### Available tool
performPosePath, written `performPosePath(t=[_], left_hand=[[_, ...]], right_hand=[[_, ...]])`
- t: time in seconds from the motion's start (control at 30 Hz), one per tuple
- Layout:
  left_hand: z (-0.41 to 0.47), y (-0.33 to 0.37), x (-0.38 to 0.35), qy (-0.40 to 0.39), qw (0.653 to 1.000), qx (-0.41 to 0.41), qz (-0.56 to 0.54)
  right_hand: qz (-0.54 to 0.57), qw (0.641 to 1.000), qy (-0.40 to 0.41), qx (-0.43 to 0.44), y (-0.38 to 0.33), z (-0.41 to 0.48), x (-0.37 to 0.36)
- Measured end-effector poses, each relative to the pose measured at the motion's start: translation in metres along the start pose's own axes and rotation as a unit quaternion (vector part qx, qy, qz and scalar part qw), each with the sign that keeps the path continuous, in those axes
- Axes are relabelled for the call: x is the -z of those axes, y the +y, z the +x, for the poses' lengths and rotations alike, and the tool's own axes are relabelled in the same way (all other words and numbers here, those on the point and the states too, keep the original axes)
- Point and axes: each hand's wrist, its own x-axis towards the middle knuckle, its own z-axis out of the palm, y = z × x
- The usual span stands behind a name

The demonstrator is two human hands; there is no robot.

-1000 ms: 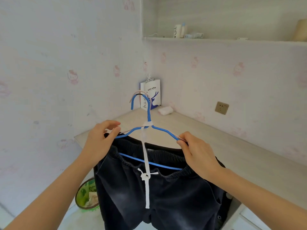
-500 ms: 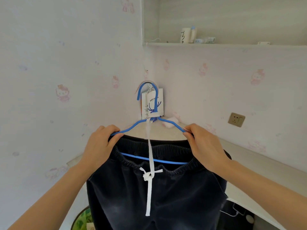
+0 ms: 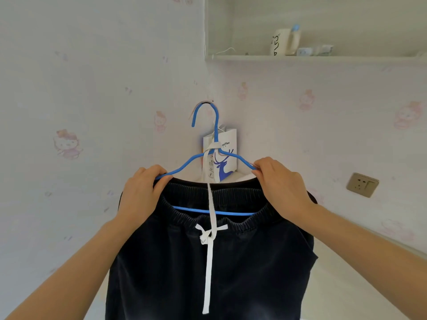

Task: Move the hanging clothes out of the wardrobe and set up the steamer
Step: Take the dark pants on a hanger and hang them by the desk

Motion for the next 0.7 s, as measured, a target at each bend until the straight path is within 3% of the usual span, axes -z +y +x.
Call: performPosePath(t=[0.27, 0.7], left_hand=[[0.09, -0.032, -0.069, 0.015, 0.998, 0.034, 0.058], [0.123, -0.136, -0.252, -0.138, 0.974, 0.106, 0.148]], right_hand=[[0.032, 0.999, -0.016, 0.014, 0.037, 0.119, -0.082], [0.108, 0.979, -0.17, 0.03, 0.082, 0.19, -0.308]])
